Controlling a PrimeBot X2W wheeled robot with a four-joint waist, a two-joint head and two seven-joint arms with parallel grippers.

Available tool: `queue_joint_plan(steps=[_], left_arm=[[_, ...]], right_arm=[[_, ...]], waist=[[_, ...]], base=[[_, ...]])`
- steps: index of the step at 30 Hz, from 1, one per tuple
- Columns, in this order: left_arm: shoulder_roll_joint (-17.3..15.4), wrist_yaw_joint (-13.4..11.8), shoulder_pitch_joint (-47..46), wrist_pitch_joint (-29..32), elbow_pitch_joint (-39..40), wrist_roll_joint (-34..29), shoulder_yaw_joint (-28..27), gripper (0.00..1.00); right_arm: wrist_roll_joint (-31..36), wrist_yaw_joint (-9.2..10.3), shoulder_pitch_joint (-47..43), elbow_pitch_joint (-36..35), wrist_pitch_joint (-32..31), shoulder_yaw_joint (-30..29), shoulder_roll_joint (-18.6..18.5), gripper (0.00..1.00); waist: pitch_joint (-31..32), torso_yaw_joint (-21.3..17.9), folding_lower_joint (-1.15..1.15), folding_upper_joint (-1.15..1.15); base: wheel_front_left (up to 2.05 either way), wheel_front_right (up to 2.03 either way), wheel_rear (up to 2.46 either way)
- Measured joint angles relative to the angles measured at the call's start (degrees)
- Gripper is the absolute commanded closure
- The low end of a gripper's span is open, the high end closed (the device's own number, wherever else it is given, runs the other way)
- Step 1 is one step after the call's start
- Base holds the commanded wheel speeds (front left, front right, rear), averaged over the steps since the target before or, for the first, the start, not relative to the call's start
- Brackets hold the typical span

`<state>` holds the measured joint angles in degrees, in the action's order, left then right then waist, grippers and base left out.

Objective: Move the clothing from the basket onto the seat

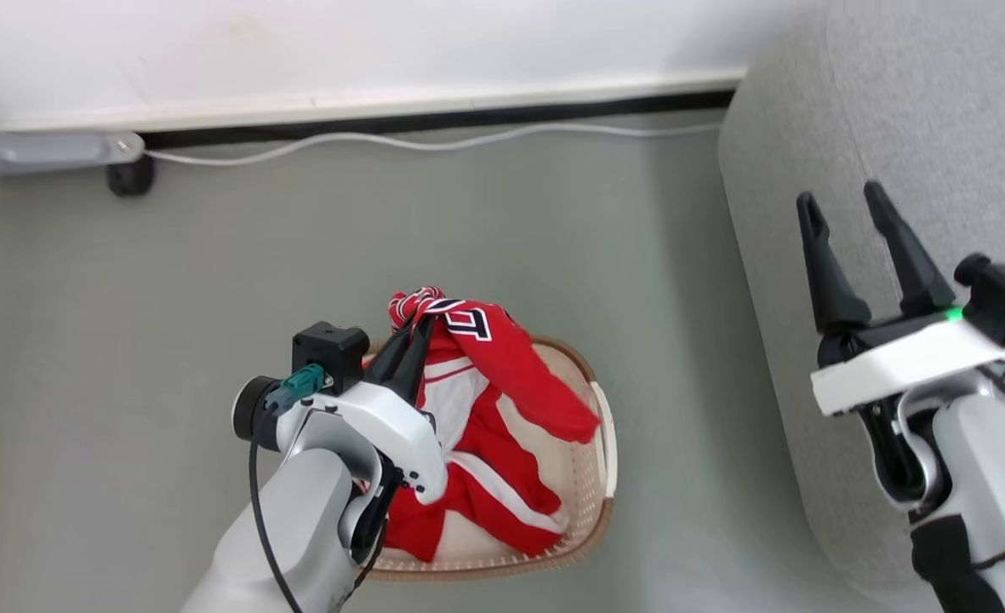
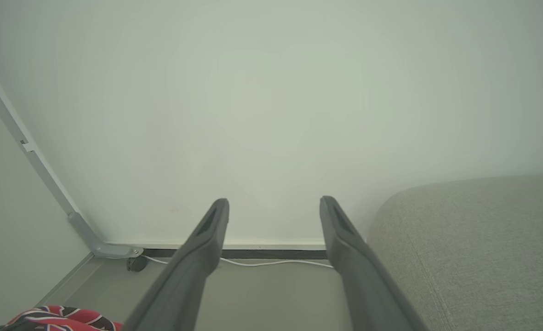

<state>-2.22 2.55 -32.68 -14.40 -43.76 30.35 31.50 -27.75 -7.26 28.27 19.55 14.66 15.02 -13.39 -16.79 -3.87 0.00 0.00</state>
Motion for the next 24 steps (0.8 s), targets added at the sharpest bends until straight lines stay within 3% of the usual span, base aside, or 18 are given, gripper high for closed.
queue_joint_plan(steps=[12,24], left_arm=[[0.0,2.6,5.0,0.0,9.6,-8.0,-6.3,1.0],[-0.3,4.0,5.2,-0.1,21.8,-14.7,-10.4,1.0]], right_arm=[[1.2,0.0,-6.6,3.1,0.0,-0.5,2.3,0.0],[2.2,0.0,-9.5,5.0,0.0,-0.1,4.1,0.0]], waist=[[8.7,4.4,0.0,0.0],[12.4,5.2,0.0,0.0]], base=[[0.0,0.0,0.0],[0.0,0.0,0.0]])
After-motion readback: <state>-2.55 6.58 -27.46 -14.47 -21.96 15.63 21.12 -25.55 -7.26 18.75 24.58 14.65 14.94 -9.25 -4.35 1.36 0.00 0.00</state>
